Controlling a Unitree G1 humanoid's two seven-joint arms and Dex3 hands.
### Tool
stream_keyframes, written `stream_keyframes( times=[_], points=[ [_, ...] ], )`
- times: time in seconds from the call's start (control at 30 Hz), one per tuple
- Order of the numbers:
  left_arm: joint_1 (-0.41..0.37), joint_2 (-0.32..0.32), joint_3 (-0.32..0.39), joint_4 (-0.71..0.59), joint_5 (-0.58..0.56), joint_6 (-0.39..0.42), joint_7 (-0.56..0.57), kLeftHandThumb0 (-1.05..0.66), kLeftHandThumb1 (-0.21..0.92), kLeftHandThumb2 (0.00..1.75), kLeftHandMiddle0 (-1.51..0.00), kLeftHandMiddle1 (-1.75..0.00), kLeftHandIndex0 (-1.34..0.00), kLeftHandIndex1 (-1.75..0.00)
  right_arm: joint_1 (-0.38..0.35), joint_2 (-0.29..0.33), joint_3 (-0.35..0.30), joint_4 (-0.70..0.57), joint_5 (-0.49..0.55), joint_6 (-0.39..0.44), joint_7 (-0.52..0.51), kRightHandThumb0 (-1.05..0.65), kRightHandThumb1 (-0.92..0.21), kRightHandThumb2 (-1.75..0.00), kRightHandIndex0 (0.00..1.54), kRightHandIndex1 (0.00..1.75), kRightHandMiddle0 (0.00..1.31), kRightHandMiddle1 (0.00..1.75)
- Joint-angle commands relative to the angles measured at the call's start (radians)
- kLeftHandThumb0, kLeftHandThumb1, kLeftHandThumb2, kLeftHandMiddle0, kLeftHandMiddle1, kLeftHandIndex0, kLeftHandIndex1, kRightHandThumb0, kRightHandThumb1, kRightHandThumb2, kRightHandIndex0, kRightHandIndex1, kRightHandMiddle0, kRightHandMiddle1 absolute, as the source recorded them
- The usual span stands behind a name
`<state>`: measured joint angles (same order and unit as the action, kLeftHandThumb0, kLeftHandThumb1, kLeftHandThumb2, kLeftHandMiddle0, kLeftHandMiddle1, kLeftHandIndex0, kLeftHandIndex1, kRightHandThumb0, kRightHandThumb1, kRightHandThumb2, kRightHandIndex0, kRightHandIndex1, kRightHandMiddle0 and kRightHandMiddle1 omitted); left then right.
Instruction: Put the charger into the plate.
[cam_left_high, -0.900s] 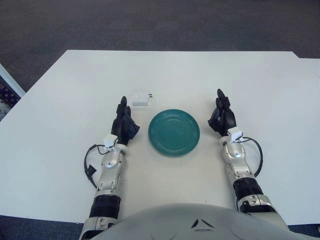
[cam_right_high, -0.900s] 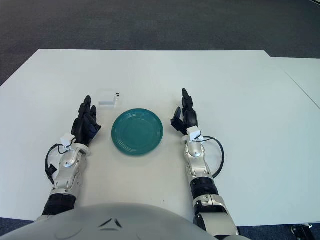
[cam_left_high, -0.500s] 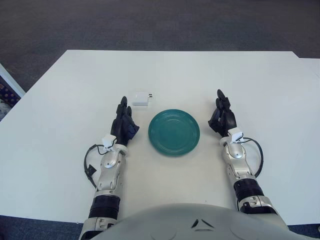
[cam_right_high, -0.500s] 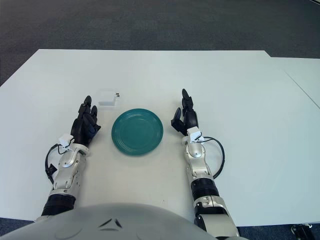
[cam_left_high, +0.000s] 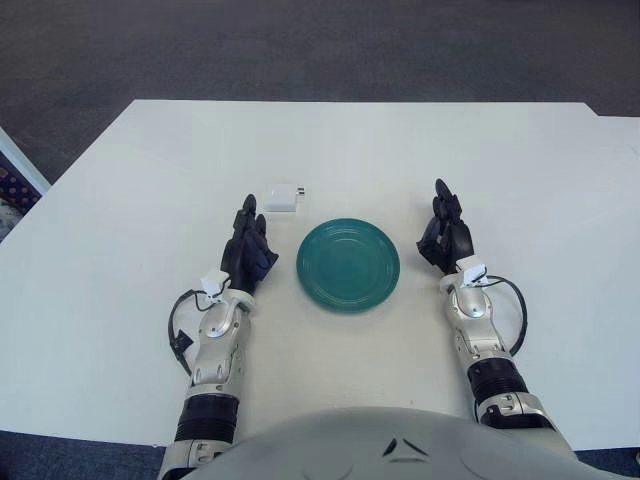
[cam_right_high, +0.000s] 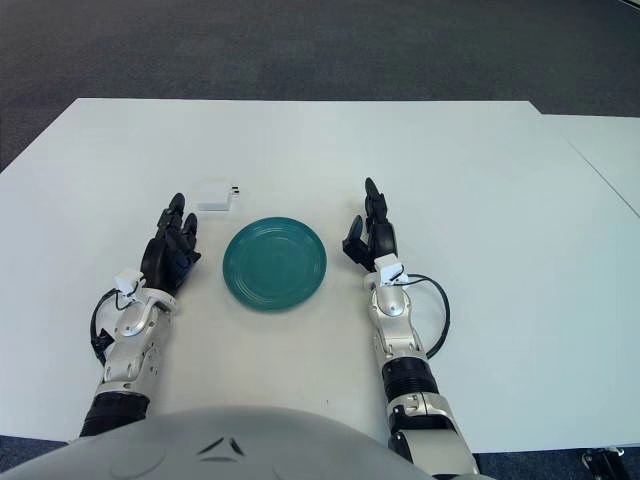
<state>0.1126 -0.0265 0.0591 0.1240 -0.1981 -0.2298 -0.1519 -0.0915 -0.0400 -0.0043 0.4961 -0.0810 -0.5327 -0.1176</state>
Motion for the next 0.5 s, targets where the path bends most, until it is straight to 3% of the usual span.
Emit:
stream_keyframes(
  times=[0.0, 0.1, 0.23, 0.47],
  points=[
    [0.004, 0.033, 0.022, -0.039, 0.011, 0.027, 0.009, -1.05, 0.92, 1.11, -0.01, 0.0, 0.0, -0.06, 0.075, 0.011, 0.005, 0.031, -0.015, 0.008, -0.009, -0.98, -0.92, -1.11, 0.01, 0.0, 0.0, 0.12],
    [-0.037, 0.088, 0.068, -0.105, 0.082, 0.047, 0.072, -1.05, 0.92, 1.1, -0.01, 0.0, 0.0, -0.06, 0.076, 0.016, 0.005, 0.024, -0.014, 0.014, -0.011, -0.98, -0.92, -1.11, 0.01, 0.01, 0.01, 0.13],
    [-0.123, 0.207, 0.132, -0.088, 0.251, 0.033, 0.171, -1.04, 0.92, 1.09, 0.0, 0.0, 0.0, -0.05, 0.072, 0.014, 0.003, 0.027, -0.032, 0.017, -0.03, -0.97, -0.92, -1.12, 0.02, 0.01, 0.01, 0.14],
    [-0.204, 0.456, 0.11, -0.053, 0.527, 0.033, 0.189, -1.04, 0.92, 0.99, 0.0, 0.0, 0.0, -0.06, 0.061, 0.012, 0.014, 0.04, -0.074, 0.013, -0.079, -0.96, -0.92, -1.13, 0.03, 0.01, 0.01, 0.16]
  ],
)
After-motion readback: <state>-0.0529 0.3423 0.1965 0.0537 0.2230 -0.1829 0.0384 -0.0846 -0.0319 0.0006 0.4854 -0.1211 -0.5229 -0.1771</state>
